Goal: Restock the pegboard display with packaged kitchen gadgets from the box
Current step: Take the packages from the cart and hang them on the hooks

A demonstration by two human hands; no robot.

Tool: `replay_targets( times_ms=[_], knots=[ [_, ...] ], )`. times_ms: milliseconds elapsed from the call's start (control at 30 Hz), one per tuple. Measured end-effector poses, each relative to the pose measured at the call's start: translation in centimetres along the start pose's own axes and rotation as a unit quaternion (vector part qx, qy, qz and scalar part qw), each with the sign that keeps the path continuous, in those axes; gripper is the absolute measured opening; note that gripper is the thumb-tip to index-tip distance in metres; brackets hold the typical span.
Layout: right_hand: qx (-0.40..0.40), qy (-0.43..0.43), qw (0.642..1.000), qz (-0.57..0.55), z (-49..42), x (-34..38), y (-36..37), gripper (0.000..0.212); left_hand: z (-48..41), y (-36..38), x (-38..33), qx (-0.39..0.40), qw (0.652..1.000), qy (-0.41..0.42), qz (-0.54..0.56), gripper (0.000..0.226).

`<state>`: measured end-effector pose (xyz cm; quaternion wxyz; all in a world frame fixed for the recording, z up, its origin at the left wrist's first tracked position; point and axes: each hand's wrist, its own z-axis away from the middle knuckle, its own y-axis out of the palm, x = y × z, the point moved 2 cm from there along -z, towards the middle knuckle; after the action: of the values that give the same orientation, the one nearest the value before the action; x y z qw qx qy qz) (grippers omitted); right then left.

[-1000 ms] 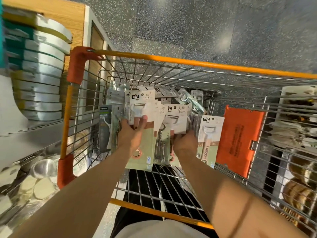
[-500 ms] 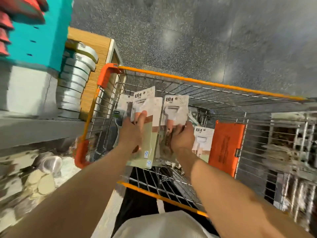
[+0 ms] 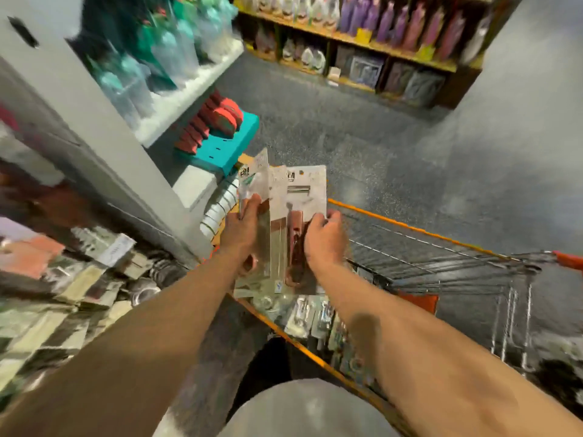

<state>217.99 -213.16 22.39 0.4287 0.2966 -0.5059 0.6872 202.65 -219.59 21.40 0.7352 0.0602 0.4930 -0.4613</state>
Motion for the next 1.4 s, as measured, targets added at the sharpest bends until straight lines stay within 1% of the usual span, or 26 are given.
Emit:
replay_targets(
  times_ms=[33, 133, 167, 200, 267, 333, 400, 533, 633, 733, 833, 1000, 1100, 1233, 1367, 1400],
  knots=[
    [0.005, -0.013, 1.0, -0.006, 0.4, 1.2, 0.0, 0.026, 0.6, -0.9, -0.5, -0.006, 1.0, -0.007, 0.02, 0.088],
    [0.042, -0.076, 0.996, -0.033, 3.9, 5.6, -0.1, 0.019, 3.8, -5.3, -1.4, -0.064, 0.992, 0.007, 0.105, 0.12],
    [0.061, -0.098, 0.993, -0.04, 5.2, 7.2, 0.2, 0.016, 4.4, -7.1, -1.5, -0.079, 0.988, 0.006, 0.133, 0.125],
    [0.074, -0.113, 0.99, -0.046, 6.0, 8.3, 0.4, 0.013, 4.7, -8.2, -1.5, -0.079, 0.986, 0.007, 0.149, 0.126],
    [0.104, -0.147, 0.981, -0.075, 8.8, 10.8, 1.0, 0.015, 5.8, -11.1, -1.6, -0.053, 0.977, 0.028, 0.205, 0.118],
    [0.123, -0.18, 0.97, -0.104, 11.8, 13.4, 1.7, 0.019, 6.9, -14.1, -2.2, -0.035, 0.966, 0.06, 0.248, 0.103],
    [0.143, -0.215, 0.959, -0.114, 14.5, 16.2, 2.9, 0.021, 8.0, -17.9, -3.2, -0.054, 0.957, 0.09, 0.271, 0.091],
    [0.175, -0.262, 0.939, -0.139, 19.4, 21.4, 5.1, 0.022, 11.4, -24.8, -5.3, -0.089, 0.93, 0.14, 0.328, 0.089],
    [0.209, -0.297, 0.919, -0.154, 22.7, 24.5, 6.3, 0.016, 15.0, -28.7, -7.2, -0.123, 0.906, 0.177, 0.364, 0.078],
    [0.231, -0.331, 0.899, -0.169, 25.7, 27.4, 7.6, 0.012, 16.8, -32.2, -8.3, -0.123, 0.889, 0.206, 0.39, 0.072],
    [0.258, -0.351, 0.884, -0.172, 28.1, 30.8, 9.0, 0.016, 17.8, -36.1, -9.6, -0.138, 0.867, 0.224, 0.424, 0.074],
    [0.285, -0.363, 0.868, -0.183, 29.0, 33.9, 10.6, 0.02, 17.3, -38.0, -10.3, -0.127, 0.852, 0.238, 0.448, 0.076],
    [0.302, -0.376, 0.855, -0.19, 28.8, 35.7, 12.0, 0.018, 16.2, -39.2, -11.0, -0.154, 0.836, 0.25, 0.463, 0.077],
    [0.312, -0.391, 0.845, -0.186, 28.0, 37.5, 13.6, 0.017, 14.8, -40.0, -11.6, -0.178, 0.843, 0.25, 0.442, 0.081],
    [0.317, -0.406, 0.836, -0.187, 27.1, 38.7, 14.8, 0.016, 12.7, -40.9, -11.6, -0.226, 0.85, 0.24, 0.41, 0.104],
    [0.323, -0.411, 0.832, -0.184, 26.8, 39.2, 15.1, 0.016, 12.2, -41.0, -11.7, -0.231, 0.853, 0.24, 0.402, 0.105]
  ],
)
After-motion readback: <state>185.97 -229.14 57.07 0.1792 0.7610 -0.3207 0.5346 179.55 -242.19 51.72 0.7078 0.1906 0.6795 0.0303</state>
